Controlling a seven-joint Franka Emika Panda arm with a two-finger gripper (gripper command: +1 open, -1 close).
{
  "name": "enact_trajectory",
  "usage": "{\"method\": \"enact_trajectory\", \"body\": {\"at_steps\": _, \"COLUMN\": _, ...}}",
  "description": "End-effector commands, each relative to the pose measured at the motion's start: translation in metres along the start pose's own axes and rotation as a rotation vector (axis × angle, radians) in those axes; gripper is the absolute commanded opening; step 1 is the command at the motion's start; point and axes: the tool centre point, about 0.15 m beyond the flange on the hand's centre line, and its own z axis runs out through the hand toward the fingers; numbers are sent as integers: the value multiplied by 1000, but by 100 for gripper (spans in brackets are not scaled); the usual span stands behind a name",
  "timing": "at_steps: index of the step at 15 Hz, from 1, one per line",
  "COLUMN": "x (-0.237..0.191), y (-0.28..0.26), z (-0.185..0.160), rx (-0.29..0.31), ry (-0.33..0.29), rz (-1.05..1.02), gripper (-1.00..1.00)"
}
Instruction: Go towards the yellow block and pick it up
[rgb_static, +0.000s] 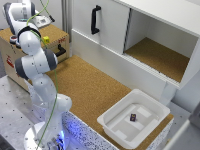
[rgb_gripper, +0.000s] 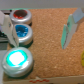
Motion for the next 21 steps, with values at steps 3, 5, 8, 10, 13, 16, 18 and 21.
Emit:
{"method": "enact_trajectory", "body": {"at_steps": 3, "x": 42, "y": 80, "z": 44, "rx": 5, "ry": -130, "rz": -35, "gripper": 100}}
{"method": "enact_trajectory", "body": {"at_steps": 5, "x": 47, "y": 96, "z": 54, "rx": 9, "ry": -151, "rz": -21, "gripper": 100}}
{"method": "enact_trajectory", "body": {"at_steps": 8, "x": 51, "y": 131, "z": 65, "rx": 44, "ry": -153, "rz": 45, "gripper": 100}}
{"method": "enact_trajectory", "body": {"at_steps": 10, "x": 52, "y": 150, "z": 68, "rx": 60, "ry": -149, "rz": 71, "gripper": 100}}
{"method": "enact_trajectory", "body": {"at_steps": 13, "x": 50, "y": 159, "z": 69, "rx": 73, "ry": -153, "rz": 85, "gripper": 100}}
{"method": "enact_trajectory", "body": {"at_steps": 16, "x": 41, "y": 153, "z": 74, "rx": 95, "ry": -176, "rz": 75, "gripper": 100}}
{"method": "enact_trajectory", "body": {"at_steps": 18, "x": 32, "y": 141, "z": 73, "rx": 96, "ry": -178, "rz": 61, "gripper": 100}}
{"method": "enact_trajectory", "body": {"at_steps": 21, "x": 17, "y": 129, "z": 76, "rx": 99, "ry": -188, "rz": 64, "gripper": 100}}
